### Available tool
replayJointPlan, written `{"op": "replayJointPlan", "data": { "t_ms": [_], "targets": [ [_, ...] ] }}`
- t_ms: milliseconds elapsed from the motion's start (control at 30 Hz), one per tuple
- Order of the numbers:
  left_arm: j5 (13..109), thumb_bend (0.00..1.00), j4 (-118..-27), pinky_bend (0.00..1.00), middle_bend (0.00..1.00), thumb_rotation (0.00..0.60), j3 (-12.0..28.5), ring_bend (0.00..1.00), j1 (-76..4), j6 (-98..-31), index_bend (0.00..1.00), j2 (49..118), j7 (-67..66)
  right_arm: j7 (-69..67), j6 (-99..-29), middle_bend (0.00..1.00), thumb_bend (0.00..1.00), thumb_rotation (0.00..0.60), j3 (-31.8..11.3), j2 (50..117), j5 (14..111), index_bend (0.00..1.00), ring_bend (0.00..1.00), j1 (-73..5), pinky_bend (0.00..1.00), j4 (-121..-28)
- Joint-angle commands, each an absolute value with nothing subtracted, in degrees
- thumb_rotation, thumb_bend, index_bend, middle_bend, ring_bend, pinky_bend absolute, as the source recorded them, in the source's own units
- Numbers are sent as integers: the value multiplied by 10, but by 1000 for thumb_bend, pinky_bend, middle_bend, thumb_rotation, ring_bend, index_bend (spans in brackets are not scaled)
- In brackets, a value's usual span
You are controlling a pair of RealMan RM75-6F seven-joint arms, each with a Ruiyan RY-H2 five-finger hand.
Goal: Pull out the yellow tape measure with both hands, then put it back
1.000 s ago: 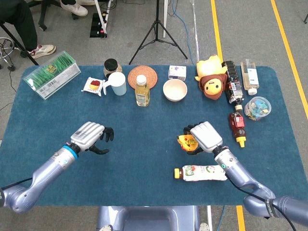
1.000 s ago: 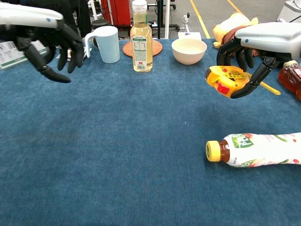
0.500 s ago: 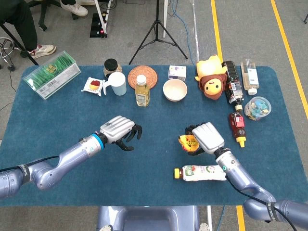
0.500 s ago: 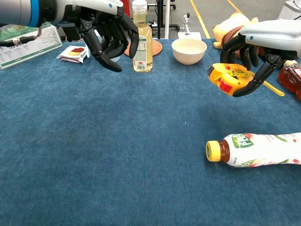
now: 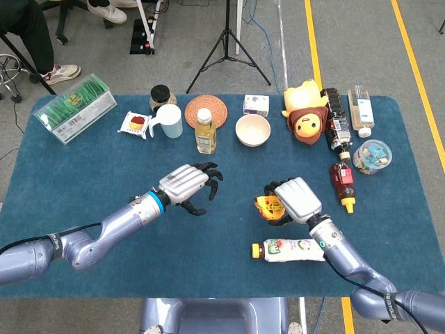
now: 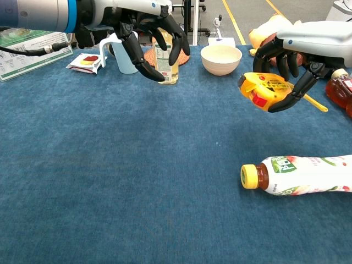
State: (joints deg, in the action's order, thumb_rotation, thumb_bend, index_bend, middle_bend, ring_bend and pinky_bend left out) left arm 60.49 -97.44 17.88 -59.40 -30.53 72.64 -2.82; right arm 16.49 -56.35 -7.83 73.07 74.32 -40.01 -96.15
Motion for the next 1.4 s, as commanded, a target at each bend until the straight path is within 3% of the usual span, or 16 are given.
{"op": "replayJointPlan", "data": {
  "t_ms": [33, 600, 900, 1400],
  "targets": [
    [603, 204, -970, 152, 201, 600, 179, 45, -599, -303, 510, 733, -20, 164, -566, 579, 56, 478, -80, 732, 746, 565, 550, -400, 506, -965],
    [615, 206, -963, 147, 190, 600, 186, 21, -620, -274, 544, 764, 56, 162, -581, 580, 54, 477, -85, 747, 767, 565, 549, -405, 506, -981],
    [632, 263, -957, 147, 190, 600, 182, 21, -622, -276, 566, 771, 75, 155, -585, 581, 55, 476, -82, 753, 781, 565, 549, -404, 506, -978],
    [632, 251, -944, 144, 185, 600, 169, 4, -619, -328, 567, 777, 54, 134, -588, 580, 55, 477, -79, 757, 792, 565, 545, -401, 502, -966]
  ]
}}
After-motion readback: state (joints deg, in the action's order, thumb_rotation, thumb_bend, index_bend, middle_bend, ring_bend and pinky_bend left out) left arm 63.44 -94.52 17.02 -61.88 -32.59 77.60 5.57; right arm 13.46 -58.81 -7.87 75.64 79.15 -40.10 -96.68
